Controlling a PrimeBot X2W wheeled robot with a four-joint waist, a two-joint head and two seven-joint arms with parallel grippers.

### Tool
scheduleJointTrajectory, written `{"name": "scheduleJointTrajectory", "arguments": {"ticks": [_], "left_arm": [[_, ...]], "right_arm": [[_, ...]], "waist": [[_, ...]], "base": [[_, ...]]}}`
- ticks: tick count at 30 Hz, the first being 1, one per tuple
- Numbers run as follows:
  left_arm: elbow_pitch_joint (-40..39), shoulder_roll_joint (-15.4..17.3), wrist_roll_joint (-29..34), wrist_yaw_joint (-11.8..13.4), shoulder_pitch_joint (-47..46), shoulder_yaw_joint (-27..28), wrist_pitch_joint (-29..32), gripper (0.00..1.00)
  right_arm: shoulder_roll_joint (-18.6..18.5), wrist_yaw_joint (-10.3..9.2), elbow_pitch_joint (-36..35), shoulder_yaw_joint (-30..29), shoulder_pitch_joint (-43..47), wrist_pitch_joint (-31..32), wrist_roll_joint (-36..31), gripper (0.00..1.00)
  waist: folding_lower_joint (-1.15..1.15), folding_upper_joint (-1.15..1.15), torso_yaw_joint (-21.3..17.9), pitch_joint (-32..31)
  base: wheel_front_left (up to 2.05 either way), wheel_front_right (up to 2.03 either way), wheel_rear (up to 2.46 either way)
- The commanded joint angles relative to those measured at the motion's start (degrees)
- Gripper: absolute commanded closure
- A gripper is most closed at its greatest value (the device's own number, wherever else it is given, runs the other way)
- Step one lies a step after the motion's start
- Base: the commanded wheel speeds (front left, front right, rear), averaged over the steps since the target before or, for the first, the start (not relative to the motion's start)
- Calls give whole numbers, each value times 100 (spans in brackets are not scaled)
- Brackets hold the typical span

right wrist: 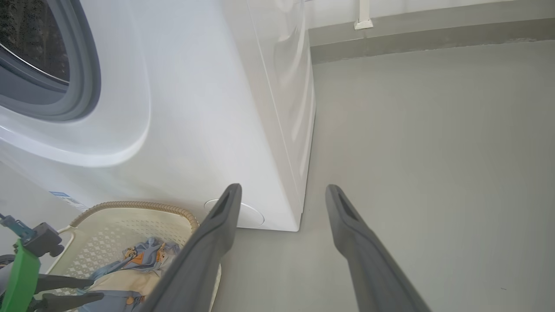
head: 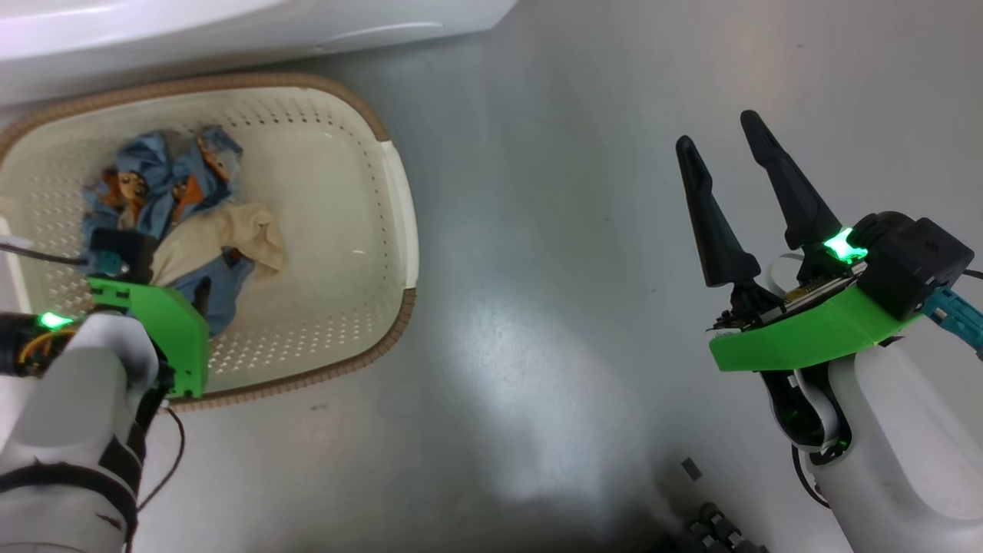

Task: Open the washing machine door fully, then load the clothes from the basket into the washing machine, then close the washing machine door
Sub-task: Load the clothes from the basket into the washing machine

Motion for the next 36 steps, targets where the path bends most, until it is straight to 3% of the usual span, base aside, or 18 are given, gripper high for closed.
{"name": "scheduleJointTrajectory", "arguments": {"ticks": [1,16,17,18,19,20,30,36], "left_arm": [[-27,286,-90,-12,14,50,19,0],[5,642,-241,-8,-356,-367,498,0],[6,652,-248,-6,-358,-372,504,13],[7,653,-259,-5,-364,-376,517,53],[7,654,-264,-3,-374,-383,515,82],[8,657,-267,2,-389,-392,509,100],[10,639,-434,6,-446,-349,244,100],[11,481,-751,13,-364,-120,-301,100]], "right_arm": [[14,42,-147,101,113,-45,-75,0],[49,42,-275,195,78,-45,-87,0],[57,42,-280,196,77,-45,-88,0],[63,42,-284,198,76,-45,-90,0],[68,42,-289,197,74,-45,-90,0],[74,42,-291,191,71,-45,-90,0],[108,42,-285,110,-9,-45,-61,0],[104,42,-284,-12,-20,-45,-67,0]], "waist": [[0,0,-102,147],[0,0,-310,502],[0,0,-319,506],[0,0,-326,512],[0,0,-331,519],[0,0,-334,525],[0,0,-317,474],[0,0,-161,181]], "base": [[0,0,0],[0,0,0],[0,0,0],[0,0,0],[0,0,0],[0,0,0],[0,0,0],[0,0,0]]}}
